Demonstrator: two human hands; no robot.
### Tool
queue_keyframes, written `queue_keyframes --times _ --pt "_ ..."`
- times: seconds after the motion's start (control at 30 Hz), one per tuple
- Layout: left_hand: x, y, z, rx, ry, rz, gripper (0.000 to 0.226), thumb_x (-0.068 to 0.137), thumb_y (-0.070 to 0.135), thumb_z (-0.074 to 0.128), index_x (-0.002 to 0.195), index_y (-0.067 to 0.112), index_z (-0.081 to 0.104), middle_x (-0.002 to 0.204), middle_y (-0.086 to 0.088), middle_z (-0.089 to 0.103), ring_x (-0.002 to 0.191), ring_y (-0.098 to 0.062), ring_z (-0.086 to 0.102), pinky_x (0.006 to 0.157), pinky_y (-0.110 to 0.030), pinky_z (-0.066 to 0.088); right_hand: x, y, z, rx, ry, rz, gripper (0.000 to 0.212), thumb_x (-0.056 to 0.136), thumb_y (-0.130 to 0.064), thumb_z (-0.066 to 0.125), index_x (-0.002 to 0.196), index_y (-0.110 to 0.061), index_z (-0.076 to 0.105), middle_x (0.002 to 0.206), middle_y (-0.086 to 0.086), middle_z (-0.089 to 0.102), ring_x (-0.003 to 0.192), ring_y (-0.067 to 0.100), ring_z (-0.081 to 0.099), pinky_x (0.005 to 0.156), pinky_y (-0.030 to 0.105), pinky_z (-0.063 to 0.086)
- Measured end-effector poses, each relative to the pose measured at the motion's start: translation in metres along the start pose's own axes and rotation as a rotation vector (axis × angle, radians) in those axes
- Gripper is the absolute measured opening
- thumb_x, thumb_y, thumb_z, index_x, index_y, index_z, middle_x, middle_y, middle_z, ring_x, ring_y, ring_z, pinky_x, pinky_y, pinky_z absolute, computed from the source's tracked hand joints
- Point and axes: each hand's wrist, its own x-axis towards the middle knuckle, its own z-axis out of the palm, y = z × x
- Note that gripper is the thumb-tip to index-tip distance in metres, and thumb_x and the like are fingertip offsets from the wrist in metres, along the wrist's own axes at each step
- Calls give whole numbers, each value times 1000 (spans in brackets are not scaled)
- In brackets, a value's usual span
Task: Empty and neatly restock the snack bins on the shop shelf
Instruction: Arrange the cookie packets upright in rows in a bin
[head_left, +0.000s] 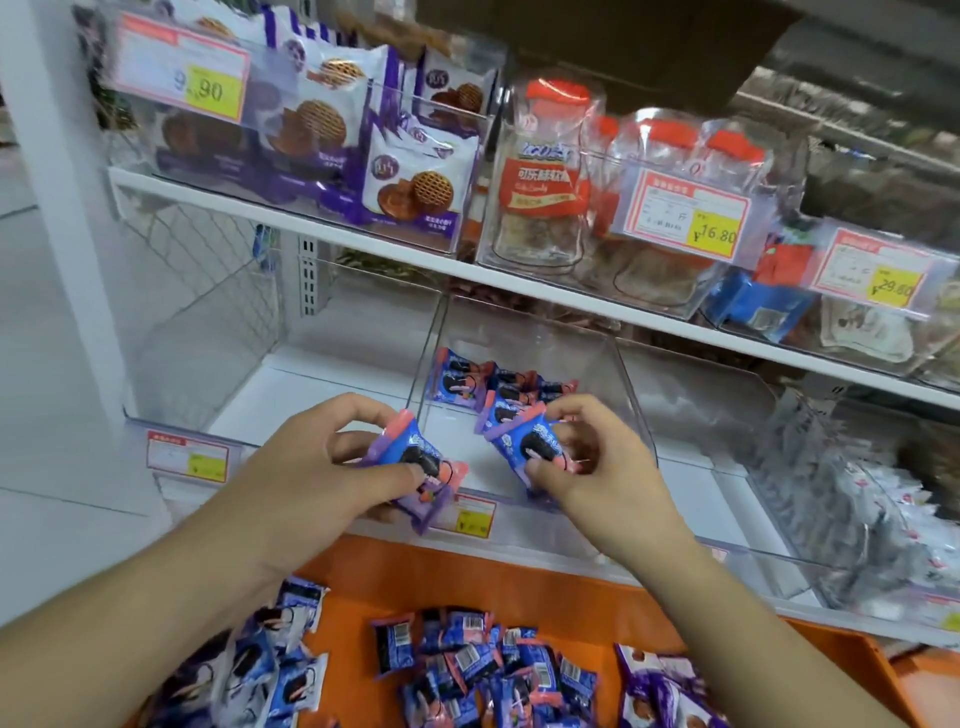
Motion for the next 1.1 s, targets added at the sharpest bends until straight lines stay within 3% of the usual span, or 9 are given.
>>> queue_keyframes --times 0.13,0.3,0.4,0.57,0.73,0.83,0.97,1.03,1.1 --pt "10 -1 -3 23 21 -6 33 86 7 80 112 22 67 93 -4 81 84 -27 79 90 -49 62 73 19 24 -255 -20 -101 30 79 -10 76 100 -28 65 90 -13 72 82 2 64 70 13 47" --pt "21 -6 -6 30 10 -1 32 86 10 80 111 25 68 92 -3 81 81 -26 79 89 -48 61 122 52 41 -610 -141 -202 23 77 -15 73 94 -28 64 94 -7 63 87 22 61 75 33 50" --pt "26 -11 -8 25 4 -3 32 86 11 80 111 27 68 91 -2 81 82 -25 79 88 -45 61 130 68 44 -767 -142 -269 27 72 -15 74 96 -26 71 100 1 61 93 28 58 76 37 50" --pt "28 -13 -6 -18 8 -3 35 87 7 78 115 23 67 93 -1 81 82 -23 79 76 -32 64 130 76 47 -846 -60 -336 34 74 -19 77 108 -25 73 107 4 65 100 31 55 81 36 44" --pt "27 -11 -3 20 31 9 37 84 19 82 118 26 67 96 3 81 90 -19 78 91 -42 61 121 67 43 -849 -69 -288 45 79 -23 76 123 -26 68 123 3 64 112 30 52 95 34 39" --pt "24 -9 -2 16 26 24 33 85 20 80 115 25 69 93 0 81 91 -19 78 99 -44 57 100 38 33 -640 -77 -213 33 87 -17 71 118 -27 71 124 2 65 115 24 55 99 32 41" --pt "19 -7 3 55 45 77 28 86 29 81 112 32 71 97 10 80 95 -8 76 102 -41 54 41 -18 22 226 -319 -113 18 99 -9 68 114 -15 74 110 6 74 94 18 67 81 31 52" --pt "17 -5 6 97 79 121 27 84 34 82 109 37 73 102 18 78 98 -3 73 100 -40 55 19 -33 24 269 -398 -190 22 93 -7 76 114 -13 73 107 11 74 93 24 70 81 46 57" --pt "17 -5 8 140 90 170 30 84 36 82 112 40 72 107 24 76 101 2 71 99 -36 55 15 -33 30 227 -325 -186 29 84 -2 84 108 -15 73 102 9 75 88 22 73 74 48 61"
